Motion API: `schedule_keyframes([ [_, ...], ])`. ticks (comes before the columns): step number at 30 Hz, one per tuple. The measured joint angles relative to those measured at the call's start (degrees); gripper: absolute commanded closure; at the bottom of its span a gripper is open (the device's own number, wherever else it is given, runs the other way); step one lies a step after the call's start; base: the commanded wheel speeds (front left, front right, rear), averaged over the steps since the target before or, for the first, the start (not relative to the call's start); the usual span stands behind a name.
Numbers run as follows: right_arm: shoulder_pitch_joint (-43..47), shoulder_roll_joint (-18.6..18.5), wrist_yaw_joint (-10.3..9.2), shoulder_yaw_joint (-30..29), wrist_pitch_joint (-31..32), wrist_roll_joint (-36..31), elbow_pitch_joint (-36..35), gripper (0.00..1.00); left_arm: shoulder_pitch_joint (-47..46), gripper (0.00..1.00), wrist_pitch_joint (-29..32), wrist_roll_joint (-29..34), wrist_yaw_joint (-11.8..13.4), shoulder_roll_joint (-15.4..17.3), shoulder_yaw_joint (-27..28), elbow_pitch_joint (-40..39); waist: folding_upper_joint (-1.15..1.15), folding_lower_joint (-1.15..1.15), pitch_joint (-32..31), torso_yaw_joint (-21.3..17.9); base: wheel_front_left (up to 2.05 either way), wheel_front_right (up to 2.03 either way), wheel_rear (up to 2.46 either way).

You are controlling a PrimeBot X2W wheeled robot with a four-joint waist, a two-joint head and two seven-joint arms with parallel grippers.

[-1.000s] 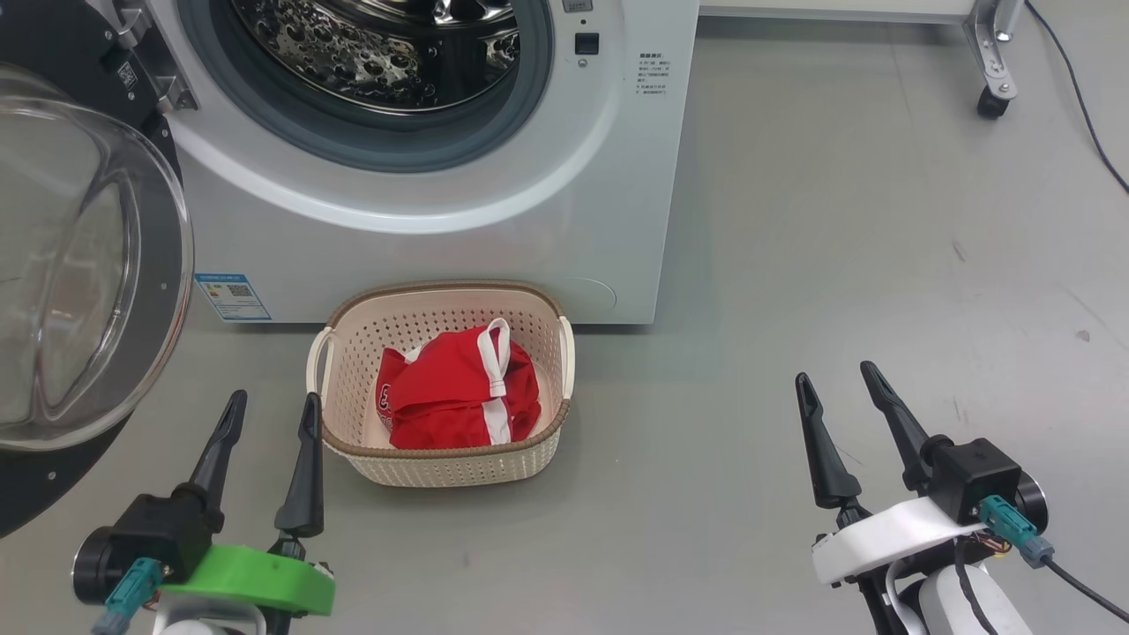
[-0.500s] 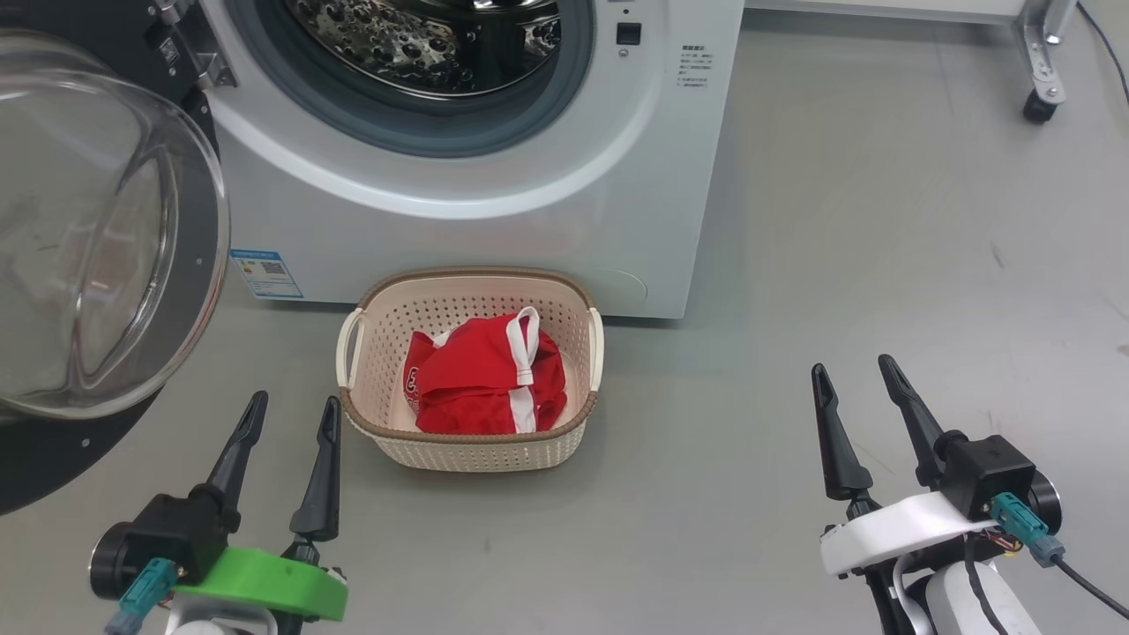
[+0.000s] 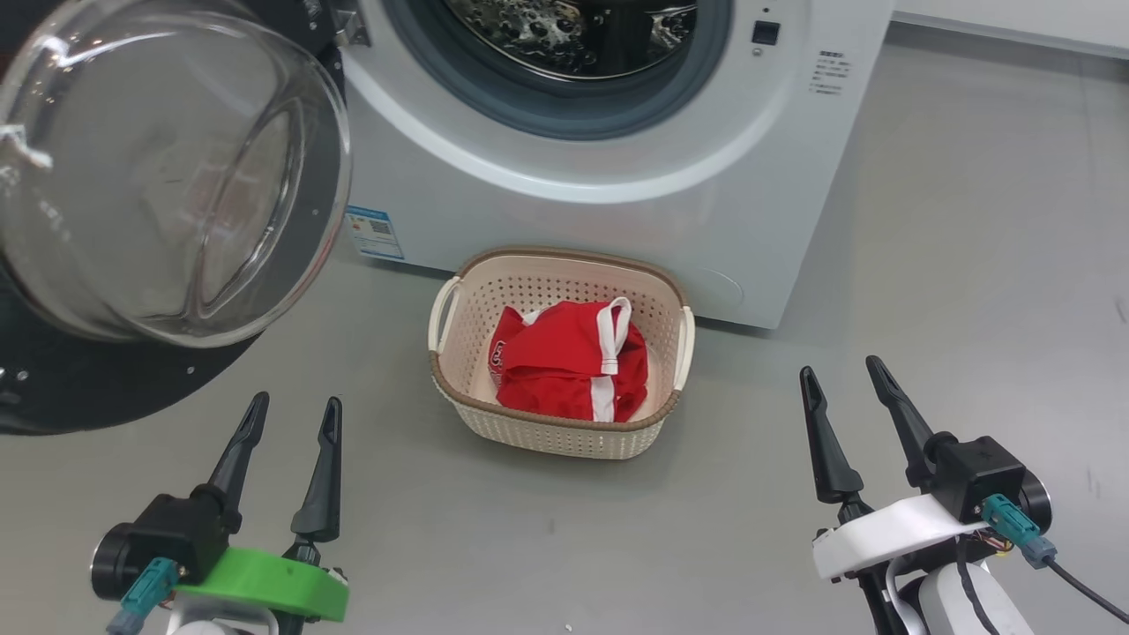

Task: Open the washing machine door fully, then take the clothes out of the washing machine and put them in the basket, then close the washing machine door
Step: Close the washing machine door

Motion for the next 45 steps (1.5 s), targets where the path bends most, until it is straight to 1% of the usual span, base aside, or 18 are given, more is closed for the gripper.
schedule_keyframes([
  [2,0.0,0.0,0.19,0.14,0.0,0.0,0.02,0.0,0.0,0.0,0.0,0.11,0.01,-0.01,0.0,0.16,0.0,0.0,0.0,1.52,0.0,0.0,0.0],
  [3,0.0,0.0,0.19,0.14,0.0,0.0,0.02,0.0,0.0,0.0,0.0,0.11,0.01,-0.01,0.0,0.16,0.0,0.0,0.0,1.52,0.0,0.0,0.0],
  [14,0.09,0.0,0.77,1.58,0.0,0.01,0.21,0.0,0.01,0.0,0.0,0.15,0.0,-0.14,0.05,0.23,0.0,0.0,-0.57,9.55,0.0,0.0,0.0],
  [20,0.14,-0.01,0.81,2.13,0.0,0.42,0.48,0.0,0.02,0.0,0.0,0.55,0.0,-0.14,0.19,0.13,0.0,0.0,-1.24,12.85,0.0,0.0,0.0],
  [22,0.14,-0.03,0.82,3.13,0.0,0.6,0.66,0.0,0.11,0.0,0.0,0.55,0.0,-0.13,0.83,-0.14,0.0,0.0,-1.55,13.66,0.0,0.0,0.0],
  [25,0.13,0.01,0.85,4.42,0.0,0.71,0.96,0.0,0.33,0.0,0.0,0.57,0.0,-0.03,2.13,-0.76,0.0,0.0,-2.06,14.32,0.0,0.0,0.0],
  [26,0.12,0.01,1.16,4.78,0.0,0.8,1.13,0.0,0.5,0.0,0.0,0.63,0.0,-0.01,2.46,-1.04,0.0,0.0,-2.26,14.53,0.0,0.0,0.0],
  [31,0.03,-0.01,1.29,5.43,0.0,1.04,1.46,0.0,1.88,0.0,0.0,1.02,0.01,-0.01,2.94,-1.86,0.0,0.0,-2.29,14.78,0.0,0.0,0.0],
  [45,-0.95,-0.02,1.33,6.06,0.0,1.11,2.43,0.0,2.69,0.0,0.0,1.19,0.01,-0.1,4.15,-2.86,0.0,0.0,-2.15,15.09,0.0,0.0,0.0],
])
